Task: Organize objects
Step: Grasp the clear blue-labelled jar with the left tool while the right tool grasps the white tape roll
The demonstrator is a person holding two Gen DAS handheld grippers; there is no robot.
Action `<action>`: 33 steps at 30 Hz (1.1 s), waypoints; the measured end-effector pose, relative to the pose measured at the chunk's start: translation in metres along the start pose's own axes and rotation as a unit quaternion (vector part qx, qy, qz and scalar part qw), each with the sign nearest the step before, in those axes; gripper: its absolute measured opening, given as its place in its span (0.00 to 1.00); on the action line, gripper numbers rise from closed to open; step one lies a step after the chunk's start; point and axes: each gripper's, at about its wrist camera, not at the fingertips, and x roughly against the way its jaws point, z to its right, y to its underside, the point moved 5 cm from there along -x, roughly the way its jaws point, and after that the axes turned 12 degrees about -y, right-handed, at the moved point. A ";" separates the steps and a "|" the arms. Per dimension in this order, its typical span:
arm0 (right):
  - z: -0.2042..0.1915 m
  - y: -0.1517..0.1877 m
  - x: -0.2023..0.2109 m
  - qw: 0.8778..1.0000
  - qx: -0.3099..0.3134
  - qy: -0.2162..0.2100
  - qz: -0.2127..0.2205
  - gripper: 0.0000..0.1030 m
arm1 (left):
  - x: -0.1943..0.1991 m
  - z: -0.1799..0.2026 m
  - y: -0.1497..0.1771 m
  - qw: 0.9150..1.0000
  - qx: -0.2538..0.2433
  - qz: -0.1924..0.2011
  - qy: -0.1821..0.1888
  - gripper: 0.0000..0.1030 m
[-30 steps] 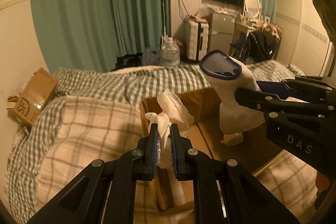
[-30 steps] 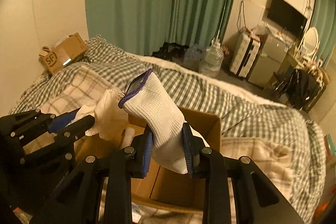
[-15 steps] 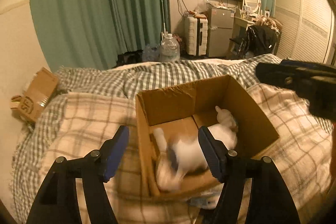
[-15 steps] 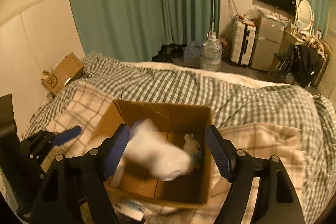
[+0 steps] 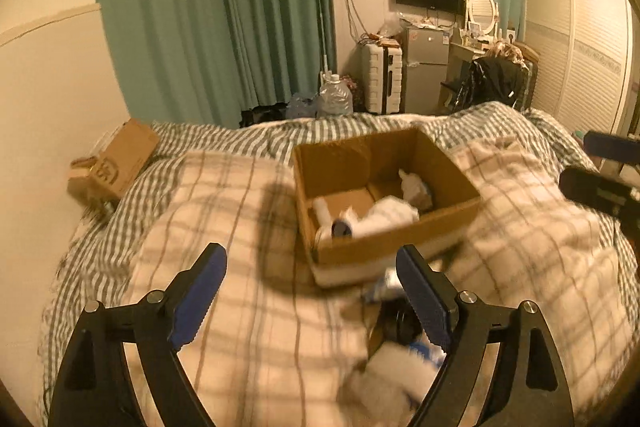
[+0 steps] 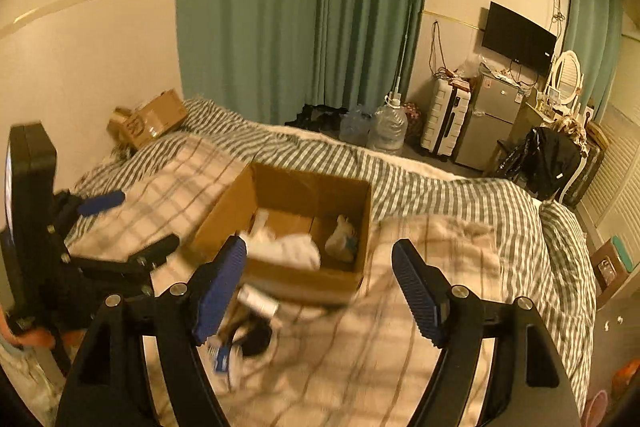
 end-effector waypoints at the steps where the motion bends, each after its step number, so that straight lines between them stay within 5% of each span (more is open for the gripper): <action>1: -0.008 0.011 0.000 1.000 0.001 -0.004 -0.006 0.73 | 0.004 -0.002 0.009 1.000 0.001 0.000 -0.001 0.87; 10: -0.062 0.106 -0.057 0.993 0.018 -0.053 -0.102 0.73 | -0.012 -0.012 0.090 0.999 0.021 -0.041 -0.012 0.90; 19: -0.073 0.136 -0.095 0.982 0.025 -0.075 -0.170 0.72 | -0.032 -0.010 0.114 0.997 0.015 -0.074 -0.008 0.90; 24: -0.075 0.145 -0.111 0.975 0.018 -0.093 -0.199 0.55 | -0.034 -0.012 0.116 0.997 0.022 -0.079 0.000 0.90; 28: -0.073 0.142 -0.109 0.976 0.018 -0.089 -0.196 0.28 | -0.034 -0.012 0.115 0.997 0.022 -0.080 0.001 0.90; 33: -0.069 0.137 -0.101 0.980 0.010 -0.084 -0.181 0.28 | -0.031 -0.009 0.114 0.997 0.013 -0.078 0.000 0.90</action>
